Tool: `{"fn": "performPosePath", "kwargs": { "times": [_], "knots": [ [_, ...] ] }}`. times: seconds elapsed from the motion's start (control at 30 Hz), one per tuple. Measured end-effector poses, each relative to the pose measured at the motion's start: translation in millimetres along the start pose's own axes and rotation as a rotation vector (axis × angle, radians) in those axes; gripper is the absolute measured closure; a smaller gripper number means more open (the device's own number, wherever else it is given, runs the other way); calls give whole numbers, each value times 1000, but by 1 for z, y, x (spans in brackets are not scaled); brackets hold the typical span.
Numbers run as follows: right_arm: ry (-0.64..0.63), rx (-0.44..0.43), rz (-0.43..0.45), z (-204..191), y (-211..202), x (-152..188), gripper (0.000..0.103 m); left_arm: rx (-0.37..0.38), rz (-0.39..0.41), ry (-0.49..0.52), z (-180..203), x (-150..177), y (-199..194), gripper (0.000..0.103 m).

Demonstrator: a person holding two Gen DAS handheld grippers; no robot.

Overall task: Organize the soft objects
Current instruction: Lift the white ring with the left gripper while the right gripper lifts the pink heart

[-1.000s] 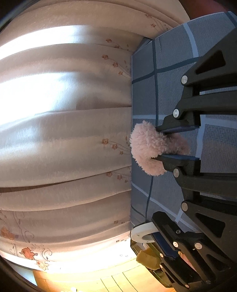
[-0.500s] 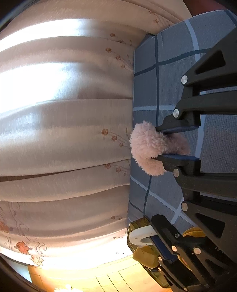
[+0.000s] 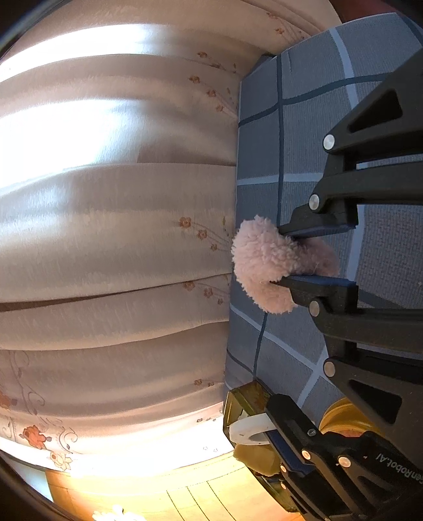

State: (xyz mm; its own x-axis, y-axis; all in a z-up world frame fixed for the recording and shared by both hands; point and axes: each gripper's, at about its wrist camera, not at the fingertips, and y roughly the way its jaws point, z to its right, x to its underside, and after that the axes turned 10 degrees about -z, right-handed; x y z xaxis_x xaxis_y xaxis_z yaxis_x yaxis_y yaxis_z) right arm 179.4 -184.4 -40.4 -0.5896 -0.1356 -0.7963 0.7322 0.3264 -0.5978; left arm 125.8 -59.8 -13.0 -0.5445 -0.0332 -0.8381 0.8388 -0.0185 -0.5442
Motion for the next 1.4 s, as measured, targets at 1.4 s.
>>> {"fn": "performPosePath", "kwargs": {
  "times": [1.4],
  "knots": [
    [-59,-8,-28,-28,10,-3,81,-17,2,-112,-55,4,-6,88]
  ]
}}
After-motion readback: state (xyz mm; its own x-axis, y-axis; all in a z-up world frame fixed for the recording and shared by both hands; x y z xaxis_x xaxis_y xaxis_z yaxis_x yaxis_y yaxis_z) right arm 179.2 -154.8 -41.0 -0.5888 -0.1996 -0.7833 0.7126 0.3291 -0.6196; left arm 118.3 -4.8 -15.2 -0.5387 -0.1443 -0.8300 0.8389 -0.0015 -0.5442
